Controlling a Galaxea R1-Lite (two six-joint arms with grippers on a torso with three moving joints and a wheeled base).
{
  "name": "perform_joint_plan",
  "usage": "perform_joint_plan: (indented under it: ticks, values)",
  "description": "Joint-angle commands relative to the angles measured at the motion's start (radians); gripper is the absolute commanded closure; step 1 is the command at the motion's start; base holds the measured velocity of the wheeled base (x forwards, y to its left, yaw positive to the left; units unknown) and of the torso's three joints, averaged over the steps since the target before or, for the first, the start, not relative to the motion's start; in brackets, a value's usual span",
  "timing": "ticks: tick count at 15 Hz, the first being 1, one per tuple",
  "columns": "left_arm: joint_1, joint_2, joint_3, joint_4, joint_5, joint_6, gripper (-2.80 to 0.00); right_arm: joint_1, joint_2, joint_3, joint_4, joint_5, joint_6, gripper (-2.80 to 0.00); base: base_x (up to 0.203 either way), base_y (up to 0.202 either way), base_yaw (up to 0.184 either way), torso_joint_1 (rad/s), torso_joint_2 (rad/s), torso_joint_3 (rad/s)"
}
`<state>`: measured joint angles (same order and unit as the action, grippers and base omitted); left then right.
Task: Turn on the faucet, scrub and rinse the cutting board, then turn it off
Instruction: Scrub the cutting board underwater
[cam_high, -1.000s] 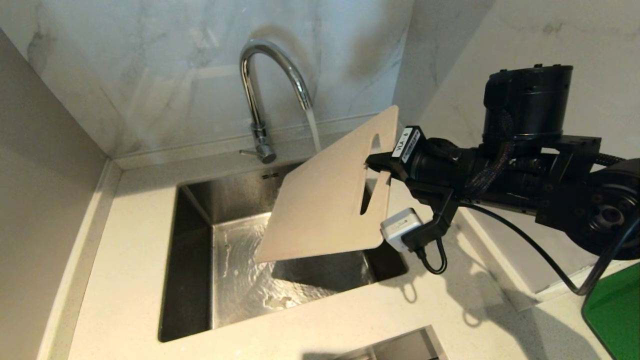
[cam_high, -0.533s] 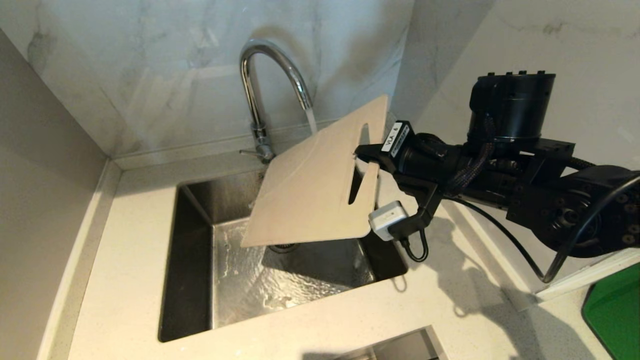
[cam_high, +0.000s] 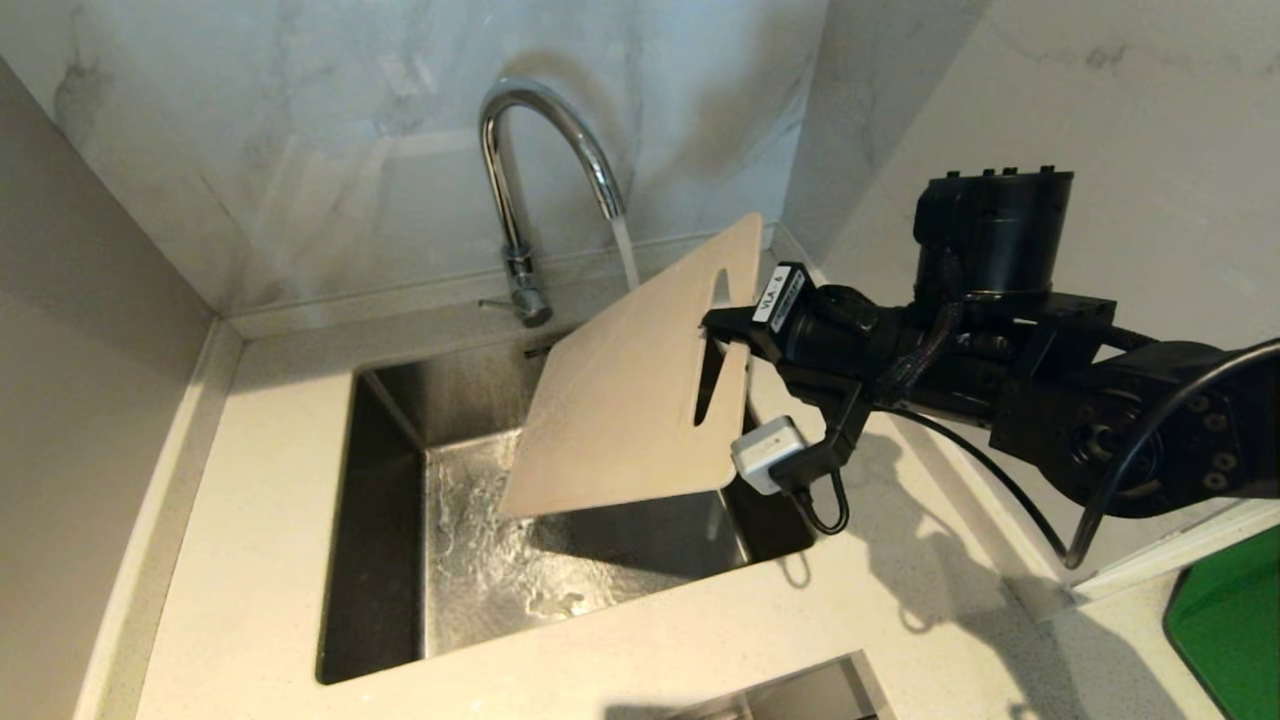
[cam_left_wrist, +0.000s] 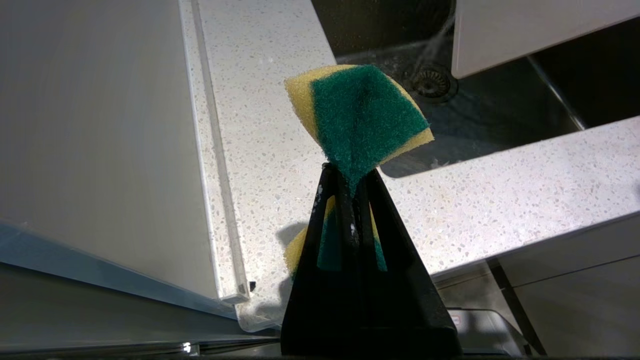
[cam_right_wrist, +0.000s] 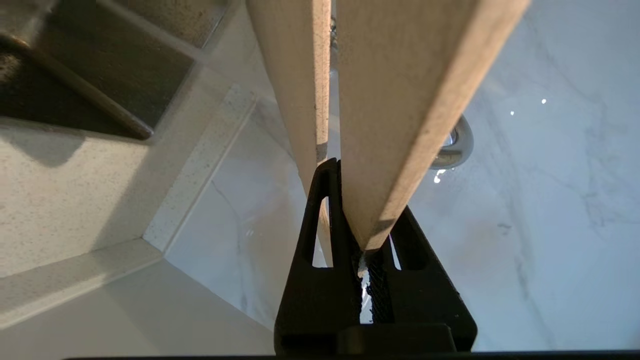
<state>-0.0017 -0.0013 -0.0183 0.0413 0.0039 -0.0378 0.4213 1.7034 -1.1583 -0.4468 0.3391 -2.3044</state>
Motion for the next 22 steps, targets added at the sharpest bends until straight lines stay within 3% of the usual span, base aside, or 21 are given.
perform_joint_plan:
  ticks: [1, 9, 13, 17, 22]
  values:
    - [0.000, 0.000, 0.000, 0.000, 0.001, -0.001, 0.00, 0.001, 0.002, 0.002, -0.003, 0.001, -0.013, 0.00, 0.000, 0.000, 0.000, 0.000, 0.00, 0.000]
    - [0.000, 0.000, 0.000, 0.000, 0.001, -0.001, 0.00, 0.001, 0.038, -0.010, 0.013, 0.068, -0.010, 0.00, 0.000, 0.000, 0.000, 0.000, 0.00, 0.000]
    - [0.000, 0.000, 0.000, 0.000, 0.001, -0.001, 0.00, -0.001, 0.050, -0.120, 0.166, 0.096, -0.025, 0.00, 0.000, 0.000, 0.000, 0.000, 0.00, 0.000]
    - [0.000, 0.000, 0.000, 0.000, 0.001, -0.001, 0.00, -0.001, 0.082, -0.269, 0.344, 0.117, -0.097, 0.00, 0.000, 0.000, 0.000, 0.000, 0.00, 0.000]
    - [0.000, 0.000, 0.000, 0.000, 0.001, -0.001, 0.00, -0.036, 0.119, -0.286, 0.352, 0.165, -0.104, 0.00, 0.000, 0.000, 0.000, 0.000, 0.00, 0.000]
